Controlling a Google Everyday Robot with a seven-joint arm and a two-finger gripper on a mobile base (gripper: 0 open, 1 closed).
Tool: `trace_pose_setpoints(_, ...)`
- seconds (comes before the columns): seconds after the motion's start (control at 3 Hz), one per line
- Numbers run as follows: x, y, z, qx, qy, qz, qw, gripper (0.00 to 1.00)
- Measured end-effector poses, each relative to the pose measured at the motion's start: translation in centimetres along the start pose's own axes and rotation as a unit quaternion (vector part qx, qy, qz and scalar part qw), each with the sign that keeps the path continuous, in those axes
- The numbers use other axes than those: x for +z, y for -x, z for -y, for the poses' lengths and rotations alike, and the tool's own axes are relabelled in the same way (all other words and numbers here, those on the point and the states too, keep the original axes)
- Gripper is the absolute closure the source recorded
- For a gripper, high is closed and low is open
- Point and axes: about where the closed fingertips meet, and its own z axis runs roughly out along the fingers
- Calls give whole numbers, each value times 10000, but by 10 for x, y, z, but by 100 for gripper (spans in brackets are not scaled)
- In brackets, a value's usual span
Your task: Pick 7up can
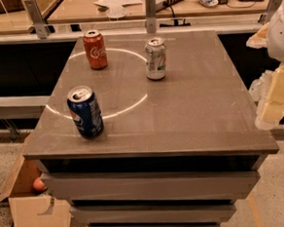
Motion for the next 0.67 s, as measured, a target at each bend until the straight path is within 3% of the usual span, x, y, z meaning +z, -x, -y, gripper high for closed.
trace_pose_setpoints(0.33,0,0,0,0,-1,0,10000,0)
trace_pose_setpoints(0.67,4,1,12,181,-95,502,9985,0)
